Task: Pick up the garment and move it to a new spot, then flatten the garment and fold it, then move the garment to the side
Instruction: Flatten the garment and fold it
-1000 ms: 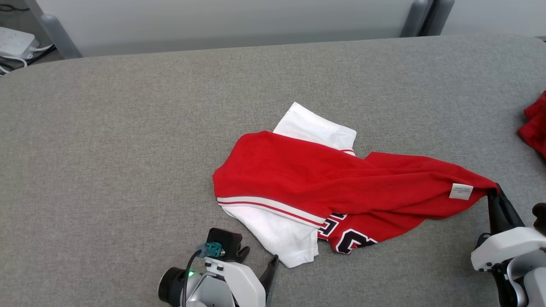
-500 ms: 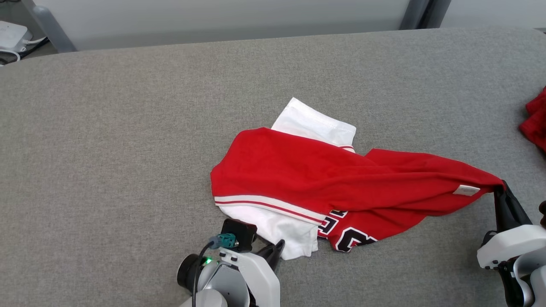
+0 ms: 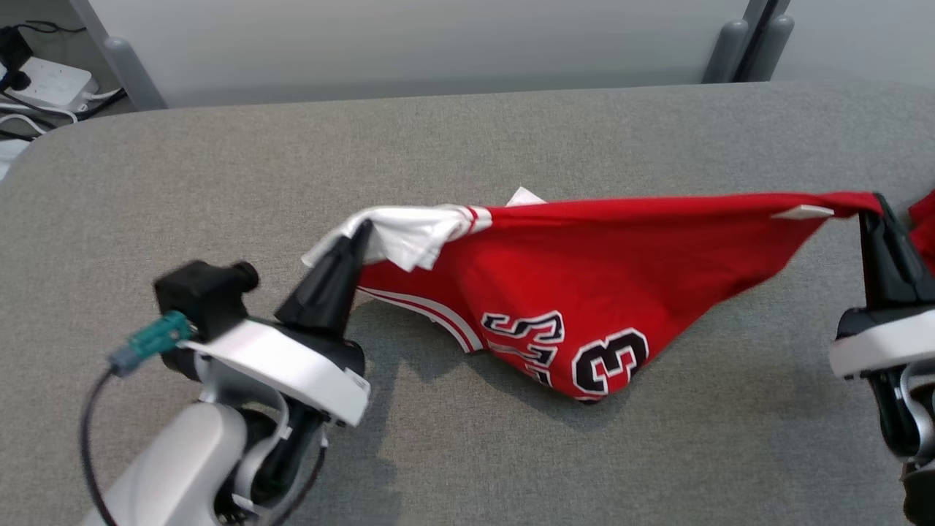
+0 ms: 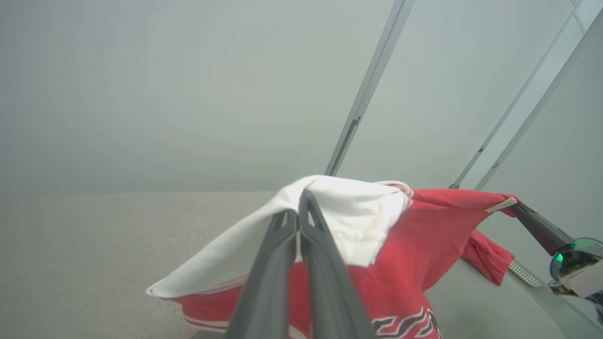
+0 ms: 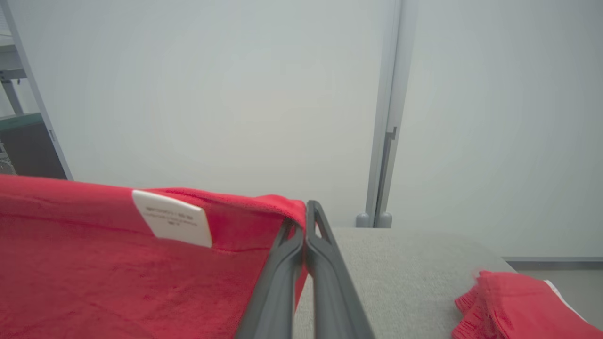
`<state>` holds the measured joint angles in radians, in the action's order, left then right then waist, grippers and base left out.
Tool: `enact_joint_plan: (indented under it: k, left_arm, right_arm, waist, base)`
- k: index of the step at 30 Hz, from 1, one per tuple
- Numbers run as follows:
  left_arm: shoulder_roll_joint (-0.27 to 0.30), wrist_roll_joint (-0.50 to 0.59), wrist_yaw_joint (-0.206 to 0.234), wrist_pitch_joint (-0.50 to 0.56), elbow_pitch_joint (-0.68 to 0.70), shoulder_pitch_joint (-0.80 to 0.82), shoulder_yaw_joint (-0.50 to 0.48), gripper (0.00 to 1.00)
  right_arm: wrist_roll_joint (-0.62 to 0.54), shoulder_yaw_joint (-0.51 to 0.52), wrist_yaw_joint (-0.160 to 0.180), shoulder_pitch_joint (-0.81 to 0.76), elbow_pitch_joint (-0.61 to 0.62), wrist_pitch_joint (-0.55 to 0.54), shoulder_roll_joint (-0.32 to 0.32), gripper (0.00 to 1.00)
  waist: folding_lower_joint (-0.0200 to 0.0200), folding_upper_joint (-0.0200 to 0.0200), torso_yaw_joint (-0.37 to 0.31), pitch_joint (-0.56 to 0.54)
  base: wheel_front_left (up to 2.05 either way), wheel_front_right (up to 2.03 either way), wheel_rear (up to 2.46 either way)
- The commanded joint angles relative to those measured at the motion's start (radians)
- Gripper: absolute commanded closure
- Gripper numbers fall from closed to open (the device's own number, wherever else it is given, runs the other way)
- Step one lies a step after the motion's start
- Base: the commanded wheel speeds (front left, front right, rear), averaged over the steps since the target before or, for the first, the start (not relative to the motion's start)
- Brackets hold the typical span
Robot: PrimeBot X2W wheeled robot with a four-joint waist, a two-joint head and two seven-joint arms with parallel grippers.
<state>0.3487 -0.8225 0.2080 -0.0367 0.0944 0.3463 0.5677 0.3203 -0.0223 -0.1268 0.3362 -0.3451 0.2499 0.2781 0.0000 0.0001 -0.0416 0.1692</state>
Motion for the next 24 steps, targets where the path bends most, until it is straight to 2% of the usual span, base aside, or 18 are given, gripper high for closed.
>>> enact_joint_plan:
  k: [1,7,15,24]
  left_arm:
    - [0.049,-0.018,-0.008,0.007,0.063,0.081,-0.073,1.0]
    - [0.14,-0.067,-0.027,0.114,0.178,0.211,-0.152,1.0]
    - [0.183,-0.124,-0.045,0.206,0.25,0.412,-0.23,1.0]
    - [0.211,-0.15,-0.045,0.281,0.242,0.458,-0.224,1.0]
  right_arm:
    - [0.029,-0.033,-0.004,0.05,0.056,0.011,0.042,1.0]
    - [0.11,-0.09,-0.004,0.197,0.183,-0.035,0.128,1.0]
    - [0.166,-0.11,-0.004,0.343,0.312,-0.133,0.222,1.0]
    - [0.273,-0.176,-0.004,0.377,0.354,-0.282,0.297,1.0]
  waist:
    - [0.0,-0.0001,0.006,-0.02]
    - [0.0,-0.0001,0.013,-0.073]
    - [0.0,-0.0001,0.02,-0.145]
    - [0.0,-0.0001,0.013,-0.18]
  base:
    - [0.0,0.0,0.0]
    - [0.0,0.0,0.0]
    - [0.0,0.0,0.0]
    - [0.0,0.0,0.0]
